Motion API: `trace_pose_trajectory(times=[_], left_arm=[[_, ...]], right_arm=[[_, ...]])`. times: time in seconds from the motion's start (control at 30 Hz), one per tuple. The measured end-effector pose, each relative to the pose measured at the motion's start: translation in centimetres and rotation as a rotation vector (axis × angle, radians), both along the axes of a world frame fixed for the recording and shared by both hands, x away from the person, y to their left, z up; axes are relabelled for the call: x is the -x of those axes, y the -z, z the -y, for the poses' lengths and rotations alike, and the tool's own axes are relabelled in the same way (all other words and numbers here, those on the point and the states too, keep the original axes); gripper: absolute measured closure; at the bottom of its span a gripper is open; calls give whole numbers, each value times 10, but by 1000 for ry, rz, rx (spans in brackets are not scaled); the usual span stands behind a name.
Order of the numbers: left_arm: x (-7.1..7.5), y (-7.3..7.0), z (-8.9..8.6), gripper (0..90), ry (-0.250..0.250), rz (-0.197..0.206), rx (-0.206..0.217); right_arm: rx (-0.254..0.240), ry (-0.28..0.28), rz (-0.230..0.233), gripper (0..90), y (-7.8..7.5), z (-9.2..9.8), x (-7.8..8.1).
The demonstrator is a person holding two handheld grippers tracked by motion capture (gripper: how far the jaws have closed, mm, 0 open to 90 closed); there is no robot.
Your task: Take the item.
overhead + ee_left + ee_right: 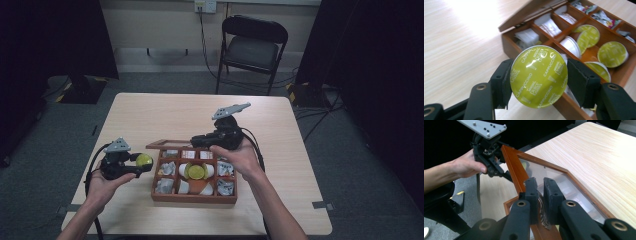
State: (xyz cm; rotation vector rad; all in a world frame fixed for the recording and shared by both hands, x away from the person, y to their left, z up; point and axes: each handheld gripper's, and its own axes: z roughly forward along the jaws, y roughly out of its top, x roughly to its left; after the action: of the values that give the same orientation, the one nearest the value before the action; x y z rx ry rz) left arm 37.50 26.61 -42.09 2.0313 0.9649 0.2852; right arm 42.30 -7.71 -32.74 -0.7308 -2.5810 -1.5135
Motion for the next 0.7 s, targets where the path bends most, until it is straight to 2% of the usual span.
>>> trace_pose_trajectory(times=[0.17,0.3,0.4,0.47,0.57,0.6,0.7], left_arm=[[-9,-1,-9,406,-27,-3,-13],[-21,8,-15,406,-58,-25,-27],[-26,10,-16,406,-67,-30,-31],[-31,11,-16,406,-68,-28,-64],[-38,13,-18,406,-77,-24,-65],[-40,14,-19,406,-72,-27,-75],[-45,23,-17,406,-82,-43,-68]], right_arm=[[0,0,0,822,0,0,0],[0,0,0,822,0,0,0],[-1,-1,-1,822,0,0,0],[-1,-1,-1,822,0,0,0],[-2,-1,-1,822,0,0,0],[-1,-2,0,822,0,0,0],[-1,-2,-1,822,0,0,0]])
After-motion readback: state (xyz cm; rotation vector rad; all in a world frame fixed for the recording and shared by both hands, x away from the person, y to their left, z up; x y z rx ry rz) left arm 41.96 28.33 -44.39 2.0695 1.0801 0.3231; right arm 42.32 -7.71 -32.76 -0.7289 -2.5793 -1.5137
